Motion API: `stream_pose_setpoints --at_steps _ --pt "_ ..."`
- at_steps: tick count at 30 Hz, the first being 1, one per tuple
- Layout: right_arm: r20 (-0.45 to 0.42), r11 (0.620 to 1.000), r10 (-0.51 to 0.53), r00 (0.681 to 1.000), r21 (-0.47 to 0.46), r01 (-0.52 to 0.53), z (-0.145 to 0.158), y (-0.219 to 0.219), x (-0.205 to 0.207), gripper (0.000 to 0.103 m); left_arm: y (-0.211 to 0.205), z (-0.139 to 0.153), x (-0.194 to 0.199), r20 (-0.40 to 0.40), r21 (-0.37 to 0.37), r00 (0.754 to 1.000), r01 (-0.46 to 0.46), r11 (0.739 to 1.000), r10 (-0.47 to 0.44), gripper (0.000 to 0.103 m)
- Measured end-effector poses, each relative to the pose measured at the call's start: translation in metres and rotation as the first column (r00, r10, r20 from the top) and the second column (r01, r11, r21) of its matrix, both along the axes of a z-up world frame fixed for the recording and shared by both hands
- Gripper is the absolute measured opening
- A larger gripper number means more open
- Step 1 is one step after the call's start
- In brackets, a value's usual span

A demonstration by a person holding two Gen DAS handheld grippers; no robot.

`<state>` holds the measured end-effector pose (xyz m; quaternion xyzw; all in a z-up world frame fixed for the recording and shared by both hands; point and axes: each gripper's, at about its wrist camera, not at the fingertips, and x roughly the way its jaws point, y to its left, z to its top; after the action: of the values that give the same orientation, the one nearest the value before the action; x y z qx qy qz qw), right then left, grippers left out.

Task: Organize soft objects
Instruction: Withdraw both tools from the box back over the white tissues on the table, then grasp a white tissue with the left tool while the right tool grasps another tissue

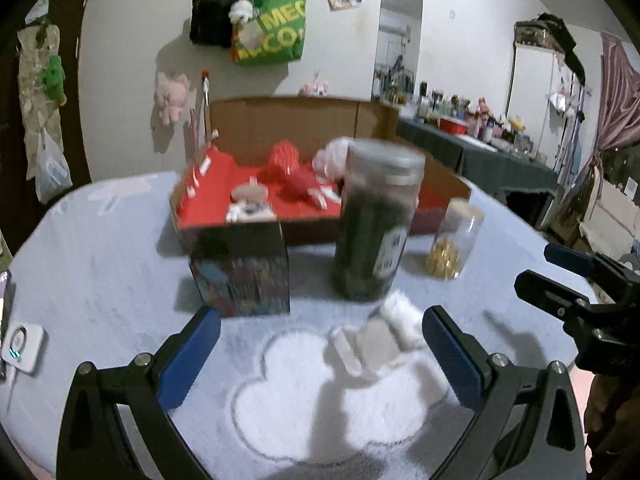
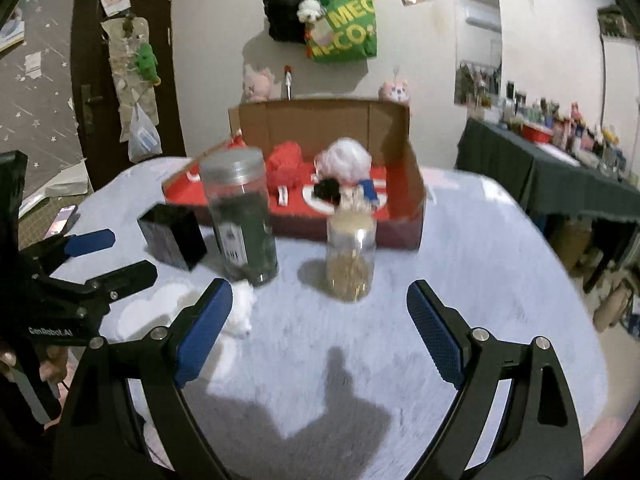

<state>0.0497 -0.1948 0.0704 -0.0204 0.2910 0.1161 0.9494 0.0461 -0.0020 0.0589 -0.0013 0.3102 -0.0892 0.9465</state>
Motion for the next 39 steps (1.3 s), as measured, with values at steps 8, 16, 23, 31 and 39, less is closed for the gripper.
stream_pose_setpoints --at_steps 8,16,23,31,39 --pt "-0.067 1.0 0.004 0.998 0.017 -0.003 -0.019 -0.003 0.006 0.09 -0.005 -0.022 0.006 -0.062 0.01 0.998 0.007 1.0 -0.007 0.103" --pt "-0.129 0.994 0.094 0.987 0.067 -0.086 -0.027 0.006 0.023 0.09 -0.003 -0.03 0.012 -0.116 0.012 0.992 0.061 0.998 -0.059 0.103" --pt "-0.184 0.981 0.185 0.965 0.097 -0.169 -0.035 0.021 0.041 0.089 -0.008 -0.033 0.014 -0.13 0.048 0.985 0.125 0.991 -0.118 0.096" --pt "-0.246 0.958 0.284 0.927 0.108 -0.265 -0.045 0.041 0.06 0.064 -0.017 -0.036 0.027 -0.161 0.068 0.965 0.219 0.973 -0.206 0.073" --pt "-0.268 0.925 0.371 0.889 0.189 -0.329 -0.052 0.044 0.065 0.016 -0.022 -0.037 0.03 -0.18 -0.023 0.926 0.334 0.942 -0.332 0.022"
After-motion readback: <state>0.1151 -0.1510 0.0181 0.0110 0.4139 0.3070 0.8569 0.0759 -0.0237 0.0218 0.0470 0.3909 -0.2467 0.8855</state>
